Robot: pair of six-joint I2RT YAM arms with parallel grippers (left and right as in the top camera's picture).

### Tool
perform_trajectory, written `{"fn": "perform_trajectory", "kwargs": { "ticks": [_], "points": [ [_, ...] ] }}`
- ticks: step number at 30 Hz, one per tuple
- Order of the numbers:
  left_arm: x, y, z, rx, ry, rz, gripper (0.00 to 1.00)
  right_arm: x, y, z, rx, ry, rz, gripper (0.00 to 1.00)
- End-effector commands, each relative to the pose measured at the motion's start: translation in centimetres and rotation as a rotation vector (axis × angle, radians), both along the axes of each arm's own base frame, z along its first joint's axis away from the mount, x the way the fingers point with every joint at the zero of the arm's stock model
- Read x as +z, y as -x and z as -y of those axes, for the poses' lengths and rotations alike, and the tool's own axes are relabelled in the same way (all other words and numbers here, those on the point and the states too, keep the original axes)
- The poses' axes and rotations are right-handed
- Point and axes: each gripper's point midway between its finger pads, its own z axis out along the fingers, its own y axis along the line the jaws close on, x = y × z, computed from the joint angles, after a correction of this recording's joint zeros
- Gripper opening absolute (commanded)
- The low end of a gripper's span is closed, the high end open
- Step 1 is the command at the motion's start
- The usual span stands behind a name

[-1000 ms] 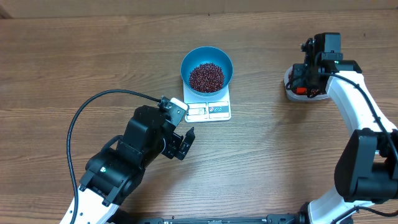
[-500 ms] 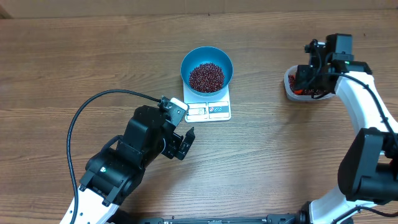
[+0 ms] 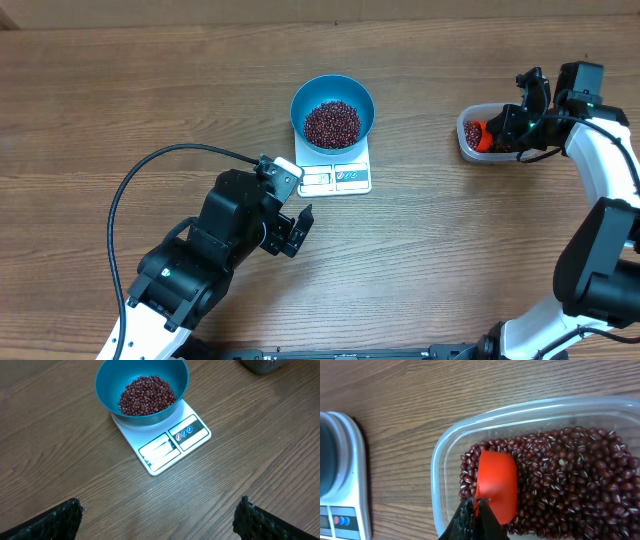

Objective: Scoop item into bowl and weigh 150g on scale
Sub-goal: 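Drag the red scoop through the beans in the tub with the right gripper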

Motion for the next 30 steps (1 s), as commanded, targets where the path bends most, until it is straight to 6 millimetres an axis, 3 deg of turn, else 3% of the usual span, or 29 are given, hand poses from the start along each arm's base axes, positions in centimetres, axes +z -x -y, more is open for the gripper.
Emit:
{"fn": "perform_trajectory", "kwargs": {
  "ticks": [1,12,30],
  "points": [
    [-0.1,-0.1,-0.3,-0.003,-0.016,0.01,0.99,-1.9,0.4,0.3,-0.007,-0.038,-0.049,0.04],
    [-0.1,-0.1,-0.3,-0.003,-0.016,0.01,1.0,-3.2,0.0,-1.3,0.03,-0.174,-0.05,0.04],
    [-0.1,-0.1,-0.3,-0.003,-0.016,0.01,0.99,-2.1,-0.6,-1.3,0.036,-0.252,0.003,0.04]
  ]
}}
